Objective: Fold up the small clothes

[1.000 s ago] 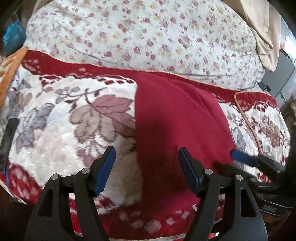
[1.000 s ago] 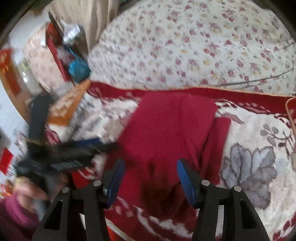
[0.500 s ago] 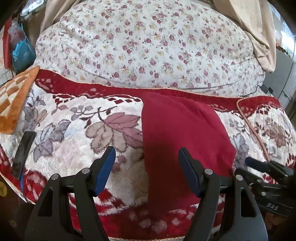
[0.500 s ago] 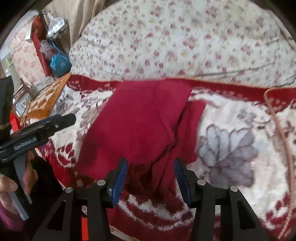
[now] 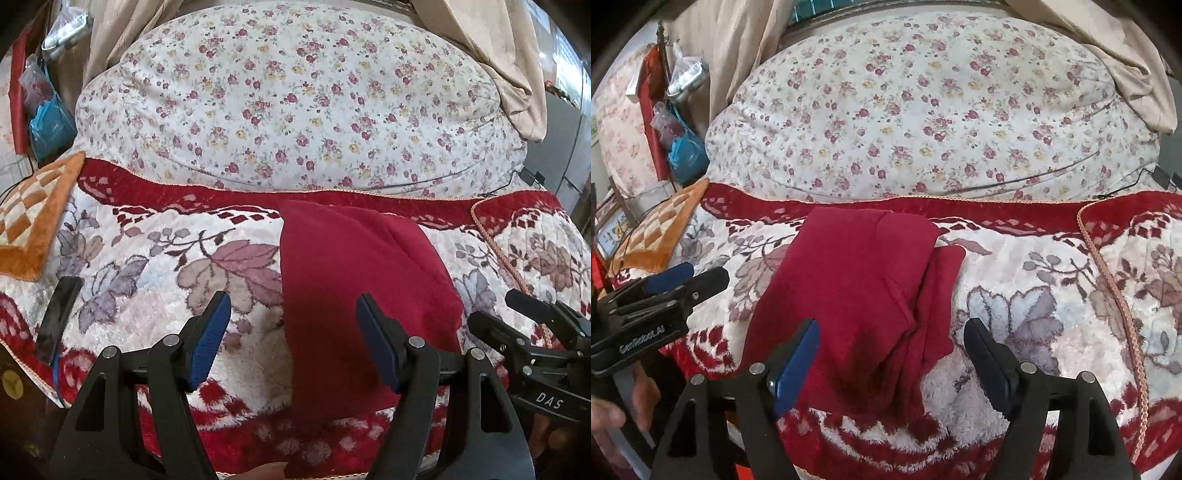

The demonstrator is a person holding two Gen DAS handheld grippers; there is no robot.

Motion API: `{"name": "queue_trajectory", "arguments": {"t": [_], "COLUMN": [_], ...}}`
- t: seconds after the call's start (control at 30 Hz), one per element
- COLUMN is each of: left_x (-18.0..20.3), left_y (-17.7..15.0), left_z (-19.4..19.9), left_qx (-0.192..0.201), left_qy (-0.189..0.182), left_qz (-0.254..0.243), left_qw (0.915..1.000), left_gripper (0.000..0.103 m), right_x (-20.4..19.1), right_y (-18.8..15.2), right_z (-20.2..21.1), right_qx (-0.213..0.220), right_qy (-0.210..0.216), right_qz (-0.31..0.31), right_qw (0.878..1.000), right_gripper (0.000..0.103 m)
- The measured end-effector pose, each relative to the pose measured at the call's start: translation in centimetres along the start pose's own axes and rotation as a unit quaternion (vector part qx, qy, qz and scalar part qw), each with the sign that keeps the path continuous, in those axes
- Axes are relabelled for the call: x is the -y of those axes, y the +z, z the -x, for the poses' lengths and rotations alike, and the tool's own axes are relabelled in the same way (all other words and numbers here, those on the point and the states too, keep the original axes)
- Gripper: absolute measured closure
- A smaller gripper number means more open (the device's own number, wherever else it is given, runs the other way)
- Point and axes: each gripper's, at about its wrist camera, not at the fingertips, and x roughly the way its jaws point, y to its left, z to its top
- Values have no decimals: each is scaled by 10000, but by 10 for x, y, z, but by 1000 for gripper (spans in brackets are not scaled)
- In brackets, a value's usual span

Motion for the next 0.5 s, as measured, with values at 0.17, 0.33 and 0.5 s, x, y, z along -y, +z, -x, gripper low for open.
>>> {"name": "queue_trajectory", "arguments": {"t": [0.17, 0.33, 0.5], "left_x": [-1, -1, 0], "left_y": [0, 0, 0], "left_z": [-1, -2, -6], "left_qx": [1, 1, -15], "left_qy": [3, -1, 19], "left_qz": [6, -5, -13], "left_qw": [10000, 10000, 10000], "left_gripper": [32, 32, 32], "right_x": [-3, -5, -6], "right_y": [5, 5, 5], "right_z": [-2, -9, -13], "right_qx": [14, -95, -161], "right_qy": [4, -22, -20], "right_qz": [-97, -112, -134], "right_qw": [10000, 9999, 9998], "right_gripper": [23, 22, 22]}}
